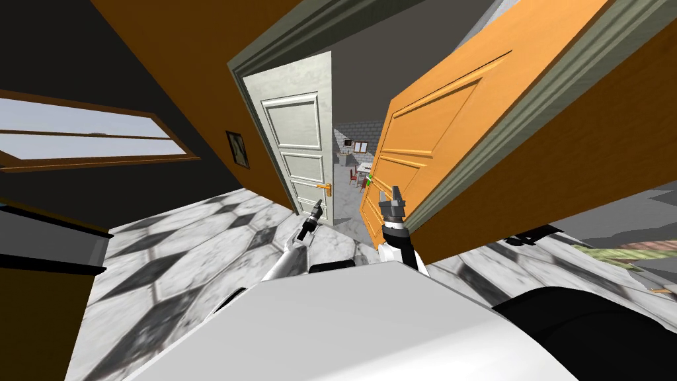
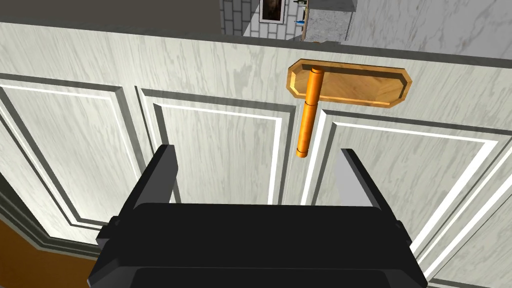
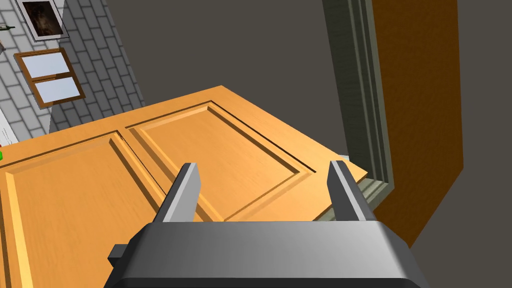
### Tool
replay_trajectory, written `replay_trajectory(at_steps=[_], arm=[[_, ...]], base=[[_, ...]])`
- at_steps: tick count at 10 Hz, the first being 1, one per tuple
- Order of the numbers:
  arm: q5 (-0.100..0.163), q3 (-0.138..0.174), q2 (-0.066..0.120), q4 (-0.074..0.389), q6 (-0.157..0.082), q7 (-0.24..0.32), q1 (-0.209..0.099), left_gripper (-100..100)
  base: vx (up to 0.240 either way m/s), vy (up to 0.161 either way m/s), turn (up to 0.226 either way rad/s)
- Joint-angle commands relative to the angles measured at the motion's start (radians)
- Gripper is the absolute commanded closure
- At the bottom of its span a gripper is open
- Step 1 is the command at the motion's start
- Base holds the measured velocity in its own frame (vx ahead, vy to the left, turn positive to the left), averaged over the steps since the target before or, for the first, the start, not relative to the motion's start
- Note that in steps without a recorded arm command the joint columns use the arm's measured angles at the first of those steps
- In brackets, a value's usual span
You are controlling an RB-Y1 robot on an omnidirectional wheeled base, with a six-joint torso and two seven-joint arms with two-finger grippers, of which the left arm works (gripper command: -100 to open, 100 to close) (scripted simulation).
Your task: Push the door open
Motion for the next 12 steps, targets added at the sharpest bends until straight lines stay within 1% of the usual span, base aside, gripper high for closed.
replay_trajectory(at_steps=[1, 5, 9, 12], arm=[[-0.001, -0.009, 0.004, 0.041, -0.001, 0.015, -0.028, -100], [-0.005, -0.030, 0.008, 0.136, -0.005, 0.043, -0.091, -100], [-0.008, -0.048, 0.011, 0.217, -0.009, 0.067, -0.145, -100], [-0.010, -0.059, 0.013, 0.268, -0.011, 0.082, -0.178, -100]], base=[[0.110, 0.104, -0.024], [0.069, 0.096, -0.023], [0.090, 0.110, -0.021], [0.083, 0.081, -0.016]])
